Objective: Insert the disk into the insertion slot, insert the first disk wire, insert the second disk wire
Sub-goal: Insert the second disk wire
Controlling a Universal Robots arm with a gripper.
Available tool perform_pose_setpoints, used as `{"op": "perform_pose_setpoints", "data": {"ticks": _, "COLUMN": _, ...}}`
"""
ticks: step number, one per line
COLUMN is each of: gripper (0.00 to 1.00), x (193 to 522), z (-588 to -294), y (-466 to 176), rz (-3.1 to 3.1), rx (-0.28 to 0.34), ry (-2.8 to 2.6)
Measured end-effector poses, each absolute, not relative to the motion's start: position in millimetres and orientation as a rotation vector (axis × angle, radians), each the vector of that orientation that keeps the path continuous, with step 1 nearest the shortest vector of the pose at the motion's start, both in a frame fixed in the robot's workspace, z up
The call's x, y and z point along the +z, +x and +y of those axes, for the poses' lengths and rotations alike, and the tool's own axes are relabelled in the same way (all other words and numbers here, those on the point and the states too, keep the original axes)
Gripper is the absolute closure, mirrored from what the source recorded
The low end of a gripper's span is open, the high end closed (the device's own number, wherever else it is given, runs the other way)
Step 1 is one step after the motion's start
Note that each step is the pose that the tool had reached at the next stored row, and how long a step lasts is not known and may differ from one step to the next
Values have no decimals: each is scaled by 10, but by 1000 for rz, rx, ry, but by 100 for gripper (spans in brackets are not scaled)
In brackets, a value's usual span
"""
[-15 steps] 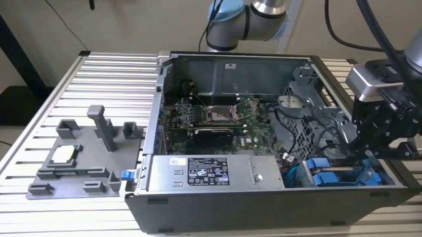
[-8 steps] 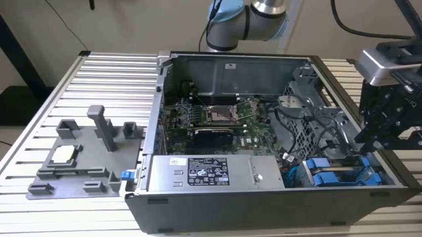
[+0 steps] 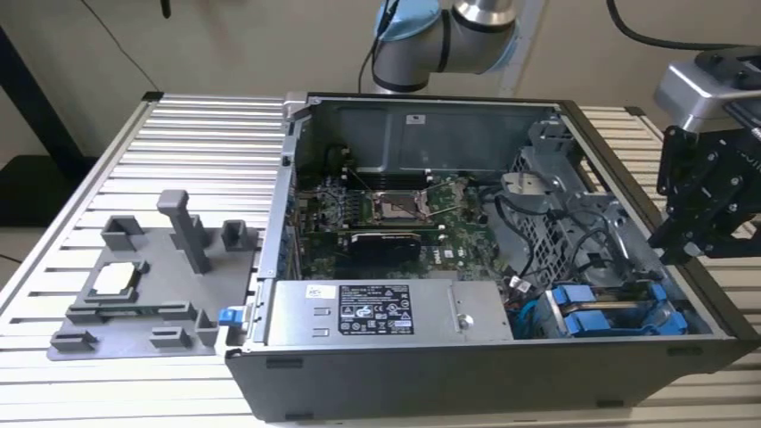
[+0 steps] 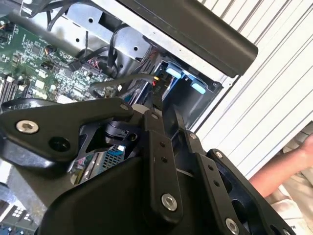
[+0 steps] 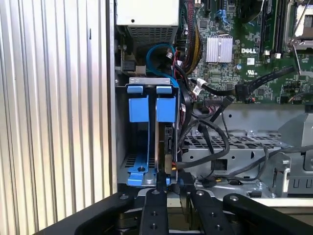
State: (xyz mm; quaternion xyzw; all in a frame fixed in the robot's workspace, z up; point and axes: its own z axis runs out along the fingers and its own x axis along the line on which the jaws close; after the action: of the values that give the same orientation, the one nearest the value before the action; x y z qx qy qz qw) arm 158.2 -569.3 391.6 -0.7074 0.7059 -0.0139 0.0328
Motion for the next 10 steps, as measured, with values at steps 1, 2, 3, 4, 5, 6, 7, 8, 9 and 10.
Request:
{"op": "perform_pose_setpoints", "data": {"ticks": 1, "gripper": 74, "x": 3917, "z": -5693, "y": 1582, "rz": 2173, "rx": -43, "ry": -2177}}
{"op": "perform_pose_setpoints", "data": {"ticks": 2, "gripper": 74, "x": 3918, "z": -5693, "y": 1582, "rz": 2172, "rx": -43, "ry": -2176}}
{"op": "perform_pose_setpoints", "data": {"ticks": 3, "gripper": 74, "x": 3919, "z": -5693, "y": 1579, "rz": 2167, "rx": -36, "ry": -2169}}
{"op": "perform_pose_setpoints", "data": {"ticks": 4, "gripper": 74, "x": 3919, "z": -5693, "y": 1579, "rz": 2157, "rx": -19, "ry": -2158}}
{"op": "perform_pose_setpoints", "data": {"ticks": 5, "gripper": 74, "x": 3917, "z": -5693, "y": 1577, "rz": 2148, "rx": -2, "ry": -2147}}
{"op": "perform_pose_setpoints", "data": {"ticks": 6, "gripper": 74, "x": 3918, "z": -5693, "y": 1573, "rz": 2139, "rx": 15, "ry": -2136}}
{"op": "perform_pose_setpoints", "data": {"ticks": 7, "gripper": 74, "x": 3918, "z": -5693, "y": 1565, "rz": 2131, "rx": 33, "ry": -2125}}
{"op": "perform_pose_setpoints", "data": {"ticks": 8, "gripper": 74, "x": 3917, "z": -5693, "y": 1551, "rz": 2123, "rx": 52, "ry": -2115}}
{"op": "perform_pose_setpoints", "data": {"ticks": 9, "gripper": 74, "x": 3918, "z": -5689, "y": 1539, "rz": 2115, "rx": 69, "ry": -2106}}
{"op": "perform_pose_setpoints", "data": {"ticks": 10, "gripper": 74, "x": 3919, "z": -5682, "y": 1526, "rz": 2110, "rx": 80, "ry": -2100}}
